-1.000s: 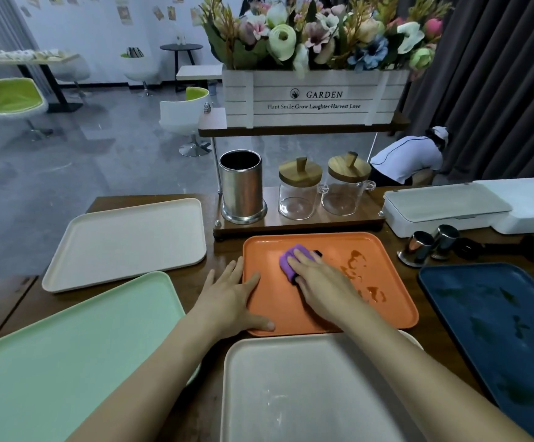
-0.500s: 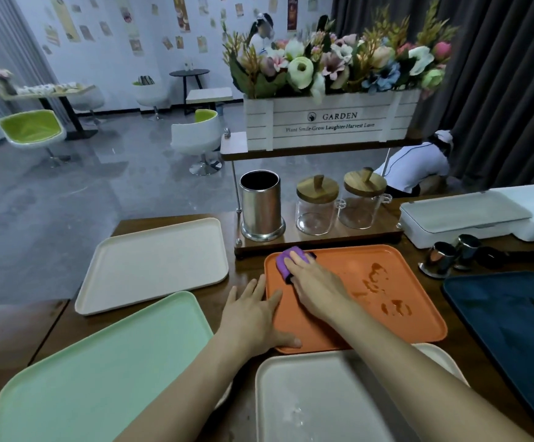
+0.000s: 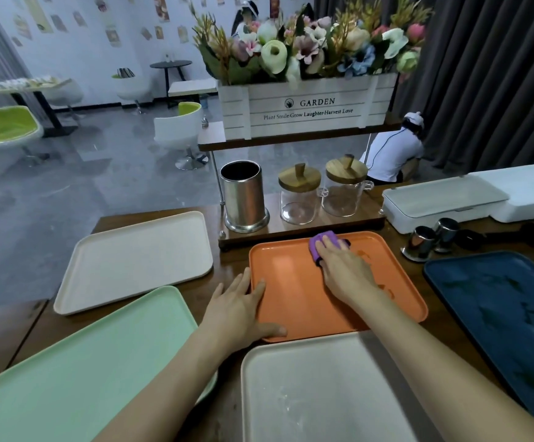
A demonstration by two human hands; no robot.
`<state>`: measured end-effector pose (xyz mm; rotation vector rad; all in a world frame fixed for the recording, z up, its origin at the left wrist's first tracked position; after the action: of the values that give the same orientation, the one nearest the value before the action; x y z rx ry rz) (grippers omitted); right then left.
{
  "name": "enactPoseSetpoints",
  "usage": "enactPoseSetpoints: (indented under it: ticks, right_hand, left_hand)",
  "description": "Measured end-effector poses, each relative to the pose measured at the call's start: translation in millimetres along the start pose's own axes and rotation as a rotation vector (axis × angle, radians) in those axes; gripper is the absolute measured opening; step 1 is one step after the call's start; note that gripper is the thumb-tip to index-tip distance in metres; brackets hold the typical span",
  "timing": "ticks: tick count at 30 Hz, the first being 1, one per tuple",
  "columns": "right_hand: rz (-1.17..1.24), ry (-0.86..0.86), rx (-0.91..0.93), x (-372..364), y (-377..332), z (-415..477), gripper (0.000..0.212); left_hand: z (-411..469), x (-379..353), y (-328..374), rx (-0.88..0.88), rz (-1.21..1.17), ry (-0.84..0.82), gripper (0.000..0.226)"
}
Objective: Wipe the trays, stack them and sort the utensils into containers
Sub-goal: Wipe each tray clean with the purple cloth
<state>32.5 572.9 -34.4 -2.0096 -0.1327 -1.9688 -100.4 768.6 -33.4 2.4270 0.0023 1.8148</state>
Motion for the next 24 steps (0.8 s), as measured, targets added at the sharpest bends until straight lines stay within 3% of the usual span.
enactPoseSetpoints:
  ticks: [6,11,19,24]
  right_hand:
    - [0.058,-0.038,0.19,-15,-75,5,0.049]
    - [0.075,-0.067,0.239,-18,-69,-5,0.051]
    - [0.083,-0.058,0.065,3,14,-23,0.051]
    - [0.056,-0.042,0.027,9,13,-36,0.049]
  left_hand:
    - [-2,1,1,-0.003,-0.043,0.021,0.116]
    - [1,1,2,0.012,-0.011,0.016,0.115]
    - [-1,2,1,0.015,-0.011,-0.008,0.117]
    - [-2,1,2,0.026,-0.037,-0.005,0.116]
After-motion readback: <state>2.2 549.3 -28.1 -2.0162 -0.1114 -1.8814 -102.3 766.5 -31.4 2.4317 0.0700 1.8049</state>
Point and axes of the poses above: each hand's wrist, its own z-axis towards the middle knuckle, its own x-axis out of the back of the hand, y = z × x, the point moved 3 cm from there along z, towards the middle knuckle, and after that the axes turned 8 degrees about -x, right-handed, at the moved point
